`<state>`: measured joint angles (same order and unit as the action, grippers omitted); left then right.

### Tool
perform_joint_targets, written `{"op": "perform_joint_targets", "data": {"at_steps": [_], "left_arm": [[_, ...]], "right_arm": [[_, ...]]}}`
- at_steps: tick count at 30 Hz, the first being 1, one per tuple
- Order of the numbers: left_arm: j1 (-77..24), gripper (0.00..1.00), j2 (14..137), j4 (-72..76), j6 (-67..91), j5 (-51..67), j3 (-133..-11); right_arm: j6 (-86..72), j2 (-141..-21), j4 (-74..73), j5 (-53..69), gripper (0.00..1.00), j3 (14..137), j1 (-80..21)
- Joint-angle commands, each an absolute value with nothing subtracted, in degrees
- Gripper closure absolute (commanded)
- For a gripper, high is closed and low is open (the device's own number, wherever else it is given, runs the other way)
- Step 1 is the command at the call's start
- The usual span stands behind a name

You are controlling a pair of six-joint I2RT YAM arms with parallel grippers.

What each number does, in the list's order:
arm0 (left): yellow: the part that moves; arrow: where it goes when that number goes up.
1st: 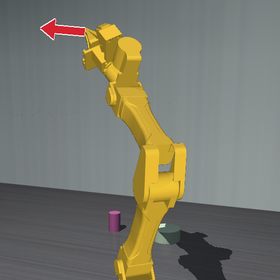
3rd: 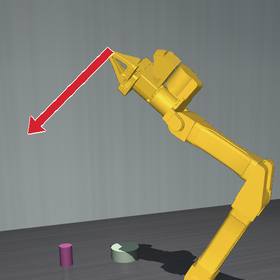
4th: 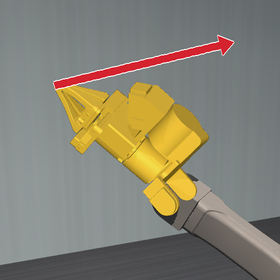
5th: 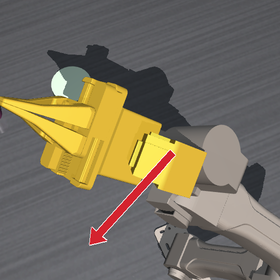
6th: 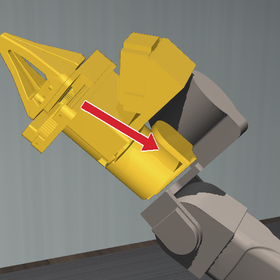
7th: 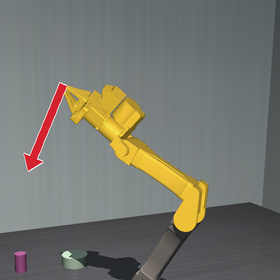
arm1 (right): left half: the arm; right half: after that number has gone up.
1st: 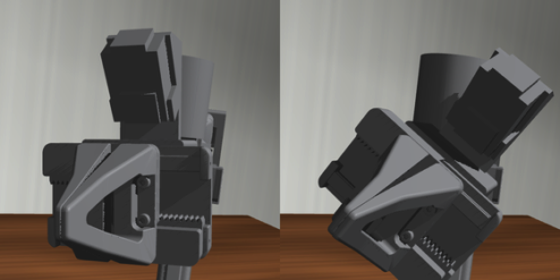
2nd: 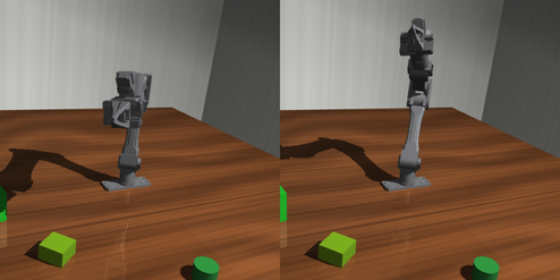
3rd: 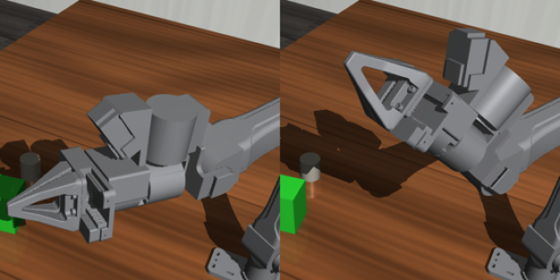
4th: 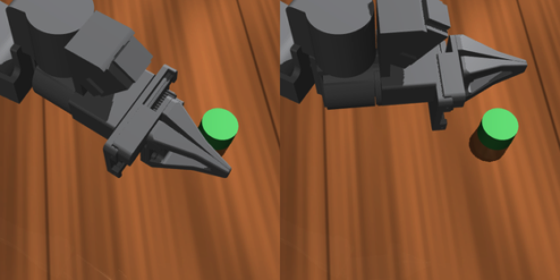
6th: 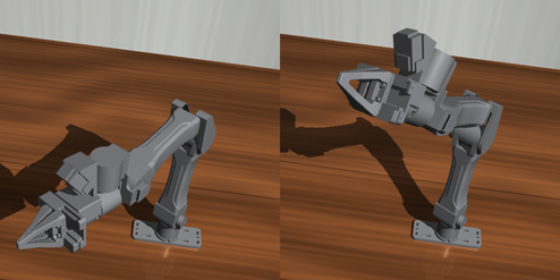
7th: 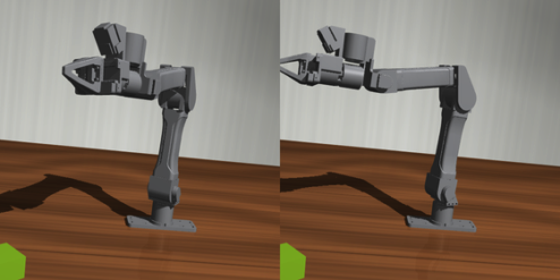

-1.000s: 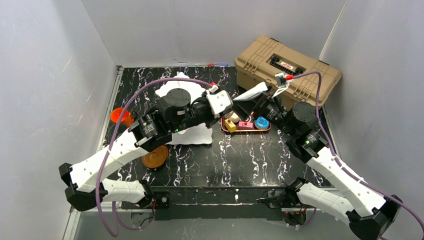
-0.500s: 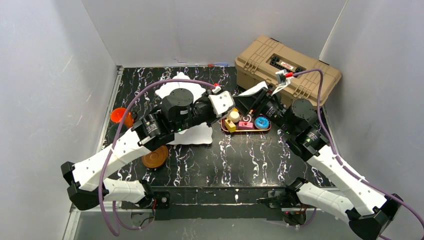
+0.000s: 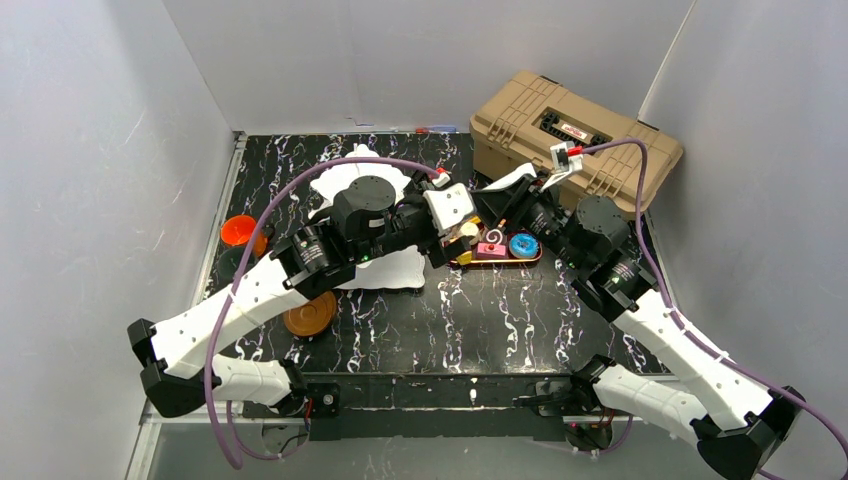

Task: Serve the afternoon tea
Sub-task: Adjust the clamp.

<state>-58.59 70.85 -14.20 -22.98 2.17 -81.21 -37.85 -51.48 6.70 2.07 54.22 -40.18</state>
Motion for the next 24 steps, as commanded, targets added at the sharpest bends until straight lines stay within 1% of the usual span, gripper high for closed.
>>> {"op": "perform_joint_targets", "data": {"at_steps": [1,4,7,11,17,24], "left_arm": [[-58.6,0.11,70.2,-16.1,-22.0,2.6,-84.3],[-58.6,0.02,69.6,-17.6,-22.1,0.0,-85.8],[-58.0,0.02,68.8,-20.4,-22.5,-3.1,-87.5],[-55.6,0.02,67.6,-24.4,-22.0,-4.0,-89.7],[-48.1,0.02,67.7,-33.1,-20.3,-3.7,-98.4],[-41.8,0.02,64.2,-40.1,-22.1,-3.3,-101.2]], "right_arm": [[-34.6,-50.2,7.8,-2.4,0.48,55.0,-40.2],[-31.4,-49.8,6.0,-4.6,0.46,54.2,-40.2],[-28.8,-49.9,4.7,-6.5,0.44,53.2,-40.2],[-26.0,-50.7,4.0,-8.5,0.44,52.0,-40.2],[-22.0,-52.2,5.4,-10.9,0.44,49.1,-40.2],[-18.6,-56.2,8.4,-12.2,0.42,46.5,-40.2]]}}
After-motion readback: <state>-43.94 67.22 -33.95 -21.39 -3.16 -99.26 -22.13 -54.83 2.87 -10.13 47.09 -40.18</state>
